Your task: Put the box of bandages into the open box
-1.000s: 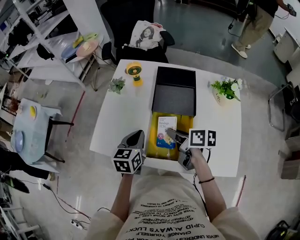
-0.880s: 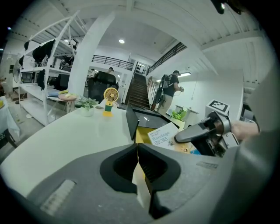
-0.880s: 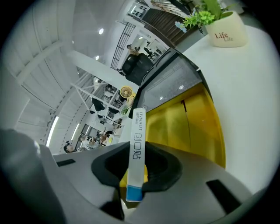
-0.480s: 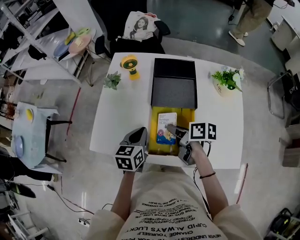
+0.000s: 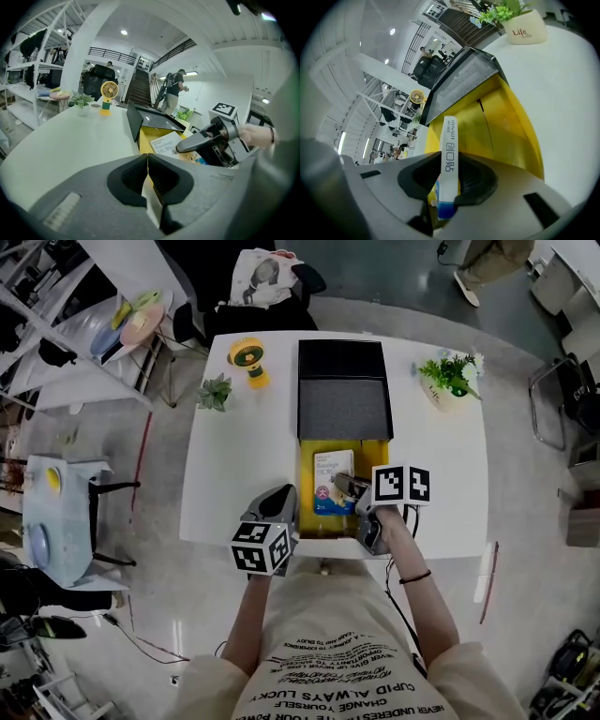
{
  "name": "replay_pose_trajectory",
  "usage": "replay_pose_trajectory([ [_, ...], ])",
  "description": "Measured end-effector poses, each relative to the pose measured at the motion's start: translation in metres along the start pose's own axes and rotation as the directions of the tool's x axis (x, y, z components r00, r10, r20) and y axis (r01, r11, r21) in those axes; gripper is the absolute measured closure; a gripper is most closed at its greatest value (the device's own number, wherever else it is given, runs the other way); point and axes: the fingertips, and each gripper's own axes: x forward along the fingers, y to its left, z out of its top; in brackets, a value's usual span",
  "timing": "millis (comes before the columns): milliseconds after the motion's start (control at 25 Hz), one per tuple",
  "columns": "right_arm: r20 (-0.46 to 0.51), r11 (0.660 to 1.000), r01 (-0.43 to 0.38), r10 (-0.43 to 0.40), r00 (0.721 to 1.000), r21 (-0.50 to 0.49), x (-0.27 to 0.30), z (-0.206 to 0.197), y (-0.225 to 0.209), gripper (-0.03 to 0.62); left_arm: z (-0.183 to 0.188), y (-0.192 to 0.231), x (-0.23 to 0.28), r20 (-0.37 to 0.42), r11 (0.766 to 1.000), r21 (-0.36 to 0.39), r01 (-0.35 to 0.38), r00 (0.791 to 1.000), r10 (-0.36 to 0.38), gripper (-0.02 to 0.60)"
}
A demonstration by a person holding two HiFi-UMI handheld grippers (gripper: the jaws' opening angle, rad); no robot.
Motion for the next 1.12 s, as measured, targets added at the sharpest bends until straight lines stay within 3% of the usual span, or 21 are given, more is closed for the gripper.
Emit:
replay_pose_trajectory([
  [320,0.001,0.986,0.111,-0.112,0.994,-0.122,0.004,0.0,-0.001,0.48,0.0,-0.003,0.003,-0.012,0.999,0.018,0.035,0.999,-0.034,0.558],
  [640,0.021,0.939,0.251,-0.253,0.967,-0.237,0.006,-0.001,-0.015,0.404,0.003,-0.004,0.006,-0.012,0.998,0.03,0.047,0.999,-0.047,0.558],
  [1120,0.049,0.884,0.319,-0.322,0.946,-0.342,0.01,-0.005,-0.009,0.344,0.006,-0.006,0.009,-0.015,0.998,0.034,0.053,0.998,-0.053,0.558],
])
